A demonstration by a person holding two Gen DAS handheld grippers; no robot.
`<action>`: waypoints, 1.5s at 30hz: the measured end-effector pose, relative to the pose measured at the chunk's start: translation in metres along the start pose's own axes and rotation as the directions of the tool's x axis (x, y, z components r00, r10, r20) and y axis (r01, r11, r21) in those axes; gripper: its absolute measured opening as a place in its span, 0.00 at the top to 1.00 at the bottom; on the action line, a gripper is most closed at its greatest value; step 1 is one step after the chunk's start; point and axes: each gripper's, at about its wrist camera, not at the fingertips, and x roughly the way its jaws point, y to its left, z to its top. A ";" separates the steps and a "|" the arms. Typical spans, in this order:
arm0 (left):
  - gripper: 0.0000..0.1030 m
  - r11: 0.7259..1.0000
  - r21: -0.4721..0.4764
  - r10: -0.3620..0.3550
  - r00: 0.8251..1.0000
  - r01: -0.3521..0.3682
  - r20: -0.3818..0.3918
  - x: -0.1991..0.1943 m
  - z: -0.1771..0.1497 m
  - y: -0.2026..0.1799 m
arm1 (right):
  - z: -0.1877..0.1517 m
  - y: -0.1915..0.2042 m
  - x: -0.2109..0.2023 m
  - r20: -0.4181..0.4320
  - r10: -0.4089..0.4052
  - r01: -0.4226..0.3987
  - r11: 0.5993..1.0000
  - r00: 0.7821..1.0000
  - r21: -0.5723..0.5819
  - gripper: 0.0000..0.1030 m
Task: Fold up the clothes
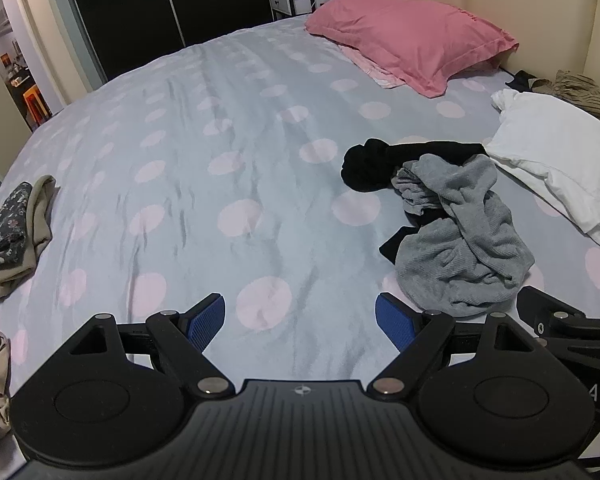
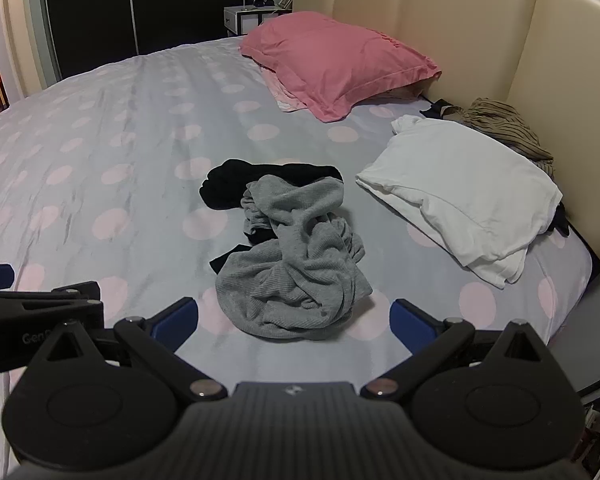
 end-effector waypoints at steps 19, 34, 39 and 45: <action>0.20 1.000 -0.003 0.003 1.000 -0.003 0.009 -0.004 -0.001 0.008 | 0.001 0.001 -0.001 0.008 -0.012 0.012 1.000 1.000 -0.001 0.00; 0.20 1.000 -0.004 0.007 1.000 -0.007 0.008 0.000 -0.003 0.003 | -0.001 0.002 0.000 0.003 0.007 -0.007 1.000 1.000 0.007 0.00; 0.20 1.000 -0.004 0.007 1.000 -0.007 0.004 -0.001 -0.002 0.003 | 0.000 0.001 0.001 -0.002 0.011 -0.011 1.000 1.000 0.011 0.00; 0.20 1.000 -0.010 0.005 1.000 -0.005 0.001 0.000 -0.002 0.004 | 0.000 0.002 0.001 -0.007 0.012 -0.011 1.000 1.000 0.015 0.00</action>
